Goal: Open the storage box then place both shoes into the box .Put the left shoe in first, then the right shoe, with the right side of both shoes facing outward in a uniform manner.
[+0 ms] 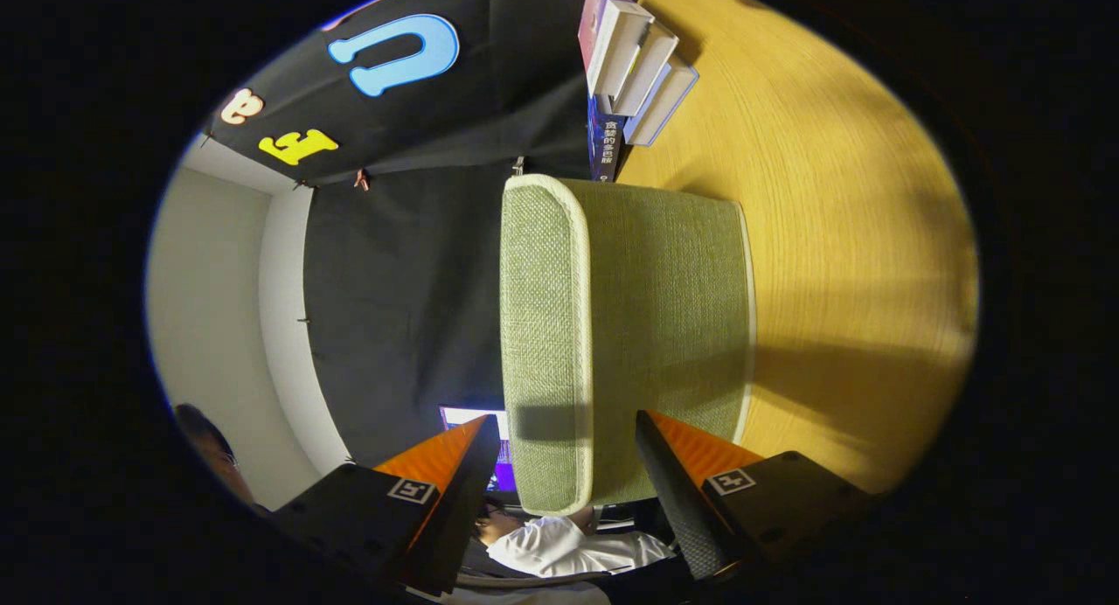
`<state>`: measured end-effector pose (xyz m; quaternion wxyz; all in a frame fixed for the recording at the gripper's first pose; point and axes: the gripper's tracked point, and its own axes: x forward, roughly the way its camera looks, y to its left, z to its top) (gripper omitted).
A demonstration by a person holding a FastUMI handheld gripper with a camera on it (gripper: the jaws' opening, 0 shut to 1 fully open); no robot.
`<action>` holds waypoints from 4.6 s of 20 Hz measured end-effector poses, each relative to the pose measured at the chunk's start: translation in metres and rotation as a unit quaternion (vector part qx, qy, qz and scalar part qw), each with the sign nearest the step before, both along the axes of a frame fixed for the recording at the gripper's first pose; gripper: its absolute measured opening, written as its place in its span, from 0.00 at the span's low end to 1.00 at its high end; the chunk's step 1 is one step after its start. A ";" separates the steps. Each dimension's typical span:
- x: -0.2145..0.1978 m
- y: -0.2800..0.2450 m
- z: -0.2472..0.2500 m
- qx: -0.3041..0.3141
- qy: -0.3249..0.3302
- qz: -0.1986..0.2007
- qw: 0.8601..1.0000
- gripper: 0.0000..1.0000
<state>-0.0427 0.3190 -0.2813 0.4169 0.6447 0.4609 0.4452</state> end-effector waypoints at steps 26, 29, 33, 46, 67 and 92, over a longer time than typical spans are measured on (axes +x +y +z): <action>0.043 0.046 0.215 0.012 -0.147 -0.077 0.986 0.06; 0.045 0.075 0.231 0.004 -0.152 -0.074 0.986 0.06; 0.048 0.108 0.246 0.003 -0.153 -0.074 0.986 0.06; 0.050 0.153 0.231 -0.069 -0.142 -0.100 0.982 0.71; -0.001 -0.130 0.080 -0.509 -0.251 -0.170 0.805 0.98; -0.049 -0.225 -0.159 -0.681 -0.075 -0.050 0.727 0.07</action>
